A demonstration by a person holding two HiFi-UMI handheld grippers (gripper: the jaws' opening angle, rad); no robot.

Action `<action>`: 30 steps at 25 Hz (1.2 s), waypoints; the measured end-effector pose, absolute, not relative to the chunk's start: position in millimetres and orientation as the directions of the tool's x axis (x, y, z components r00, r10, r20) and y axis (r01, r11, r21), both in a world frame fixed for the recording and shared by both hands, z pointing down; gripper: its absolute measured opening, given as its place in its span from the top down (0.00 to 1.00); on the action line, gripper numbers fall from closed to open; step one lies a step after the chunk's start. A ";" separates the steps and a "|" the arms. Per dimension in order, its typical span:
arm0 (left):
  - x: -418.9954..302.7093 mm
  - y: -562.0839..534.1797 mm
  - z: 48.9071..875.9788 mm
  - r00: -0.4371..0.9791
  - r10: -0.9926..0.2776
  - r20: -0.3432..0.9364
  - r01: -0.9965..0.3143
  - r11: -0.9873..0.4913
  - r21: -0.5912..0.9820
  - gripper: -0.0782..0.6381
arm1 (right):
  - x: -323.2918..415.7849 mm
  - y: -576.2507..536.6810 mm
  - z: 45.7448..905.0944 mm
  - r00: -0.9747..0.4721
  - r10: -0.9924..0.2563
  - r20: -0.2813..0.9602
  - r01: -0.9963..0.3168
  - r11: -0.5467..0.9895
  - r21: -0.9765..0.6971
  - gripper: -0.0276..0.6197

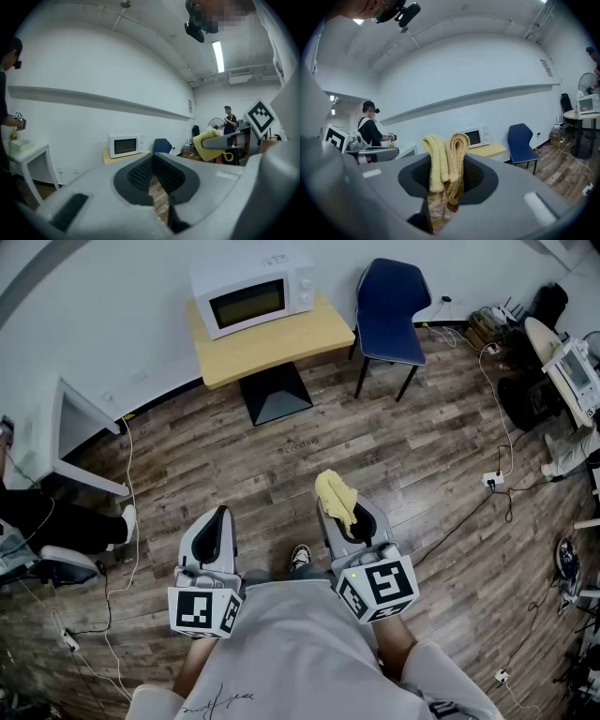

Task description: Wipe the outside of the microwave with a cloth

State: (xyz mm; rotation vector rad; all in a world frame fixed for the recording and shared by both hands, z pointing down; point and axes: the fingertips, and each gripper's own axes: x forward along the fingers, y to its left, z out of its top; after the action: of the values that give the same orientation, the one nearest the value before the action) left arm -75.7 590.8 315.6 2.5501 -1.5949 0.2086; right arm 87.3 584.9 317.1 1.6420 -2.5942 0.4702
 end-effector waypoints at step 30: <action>-49.3 407.9 332.9 0.467 -0.858 0.215 -0.884 -0.461 0.078 0.90 | 108.5 412.7 346.2 -0.364 -0.855 0.368 -0.931 0.334 -0.146 0.78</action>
State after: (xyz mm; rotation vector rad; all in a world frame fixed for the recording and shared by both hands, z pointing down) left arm -49.3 407.9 332.9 2.5334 -1.5205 0.2154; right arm 108.5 412.7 346.2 1.6199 -2.3724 0.4922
